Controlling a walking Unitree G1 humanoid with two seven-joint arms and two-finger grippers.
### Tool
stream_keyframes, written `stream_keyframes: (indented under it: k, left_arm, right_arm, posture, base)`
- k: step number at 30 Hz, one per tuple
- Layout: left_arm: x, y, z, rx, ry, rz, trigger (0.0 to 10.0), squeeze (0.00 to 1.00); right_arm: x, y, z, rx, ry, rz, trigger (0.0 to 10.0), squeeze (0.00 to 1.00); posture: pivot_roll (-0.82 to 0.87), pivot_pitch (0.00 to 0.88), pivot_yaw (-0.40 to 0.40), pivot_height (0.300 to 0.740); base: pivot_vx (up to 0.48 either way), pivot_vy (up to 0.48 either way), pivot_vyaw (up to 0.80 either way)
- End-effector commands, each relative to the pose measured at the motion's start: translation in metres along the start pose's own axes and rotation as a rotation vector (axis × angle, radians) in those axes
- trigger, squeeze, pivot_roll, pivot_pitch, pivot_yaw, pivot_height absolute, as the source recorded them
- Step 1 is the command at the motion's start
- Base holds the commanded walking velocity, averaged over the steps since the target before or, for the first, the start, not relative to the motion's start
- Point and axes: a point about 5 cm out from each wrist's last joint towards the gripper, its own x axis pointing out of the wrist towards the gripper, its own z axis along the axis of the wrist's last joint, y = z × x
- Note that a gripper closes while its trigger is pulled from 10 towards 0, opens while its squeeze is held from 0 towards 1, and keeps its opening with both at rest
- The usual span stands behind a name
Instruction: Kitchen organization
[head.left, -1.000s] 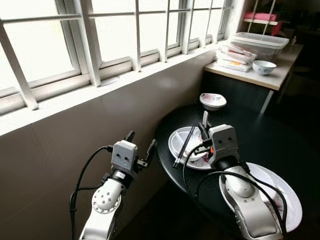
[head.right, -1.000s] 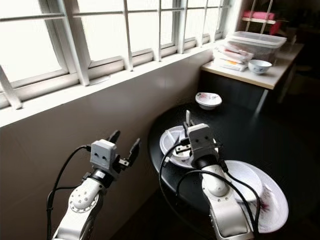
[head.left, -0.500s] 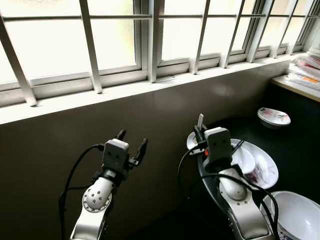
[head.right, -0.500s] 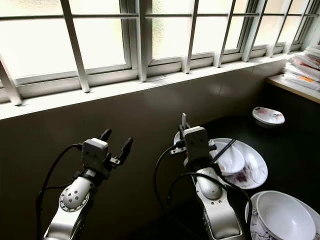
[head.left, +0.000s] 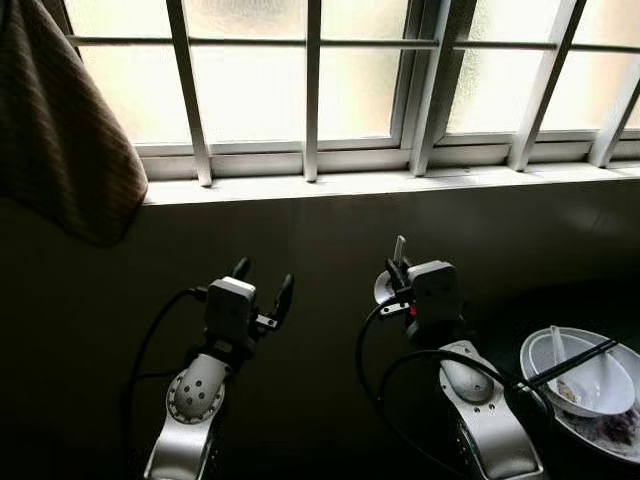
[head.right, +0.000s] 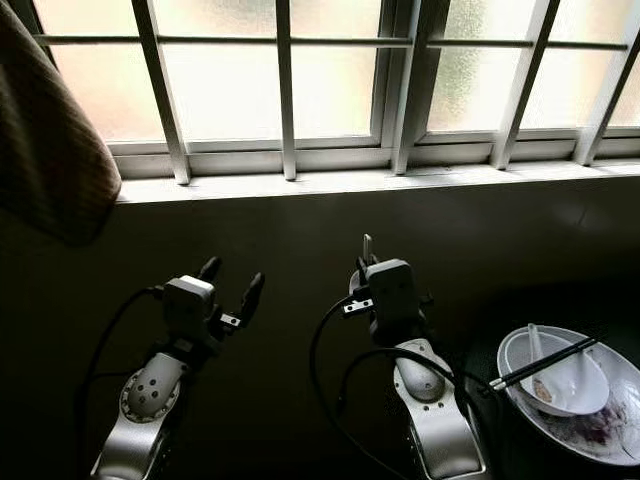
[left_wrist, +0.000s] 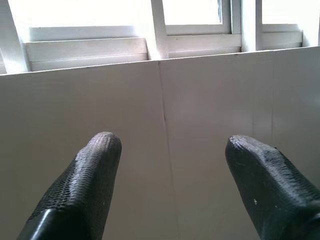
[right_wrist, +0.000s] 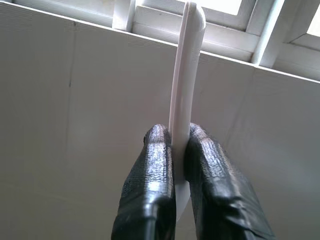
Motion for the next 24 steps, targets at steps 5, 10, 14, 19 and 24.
stream_keyframes:
  k: [5,10,14,19,24]
  left_arm:
    - [0.0041,-0.0039,0.0044,0.013,-0.016,-0.025,10.0,0.00]
    - [0.0039,-0.0046,0.0041,0.010,-0.015,-0.027,10.0,0.00]
    - [0.0041,-0.0045,0.0040,0.008,-0.014,-0.027,10.0,0.00]
    - [0.0049,-0.0042,0.0030,0.011,-0.001,-0.032,10.0,0.00]
    - [0.0050,-0.0052,0.0043,0.011,-0.012,-0.032,10.0,0.00]
  right_arm:
    - [0.0015,-0.0016,0.0009,0.003,-0.010,-0.007,0.0,0.00]
    - [0.0010,-0.0019,-0.0002,0.001,-0.005,-0.009,0.0,0.00]
    - [0.0009,-0.0019,-0.0008,0.001,-0.003,-0.010,0.0,0.00]
    - [0.0018,-0.0019,-0.0012,0.000,-0.004,-0.013,0.0,0.00]
    - [0.0018,-0.0018,-0.0018,0.002,-0.003,-0.012,0.0,0.00]
  posture:
    - [0.02,0.000,-0.048,0.740]
    - [0.02,0.000,-0.047,0.740]
    - [0.02,0.000,-0.047,0.740]
    - [0.02,0.000,-0.048,0.740]
    - [0.02,0.000,-0.048,0.740]
  base:
    - [0.000,0.000,0.80]
    - [0.000,0.000,0.80]
    - [0.000,0.000,0.80]
    - [0.000,0.288,0.80]
    - [0.000,0.478,0.80]
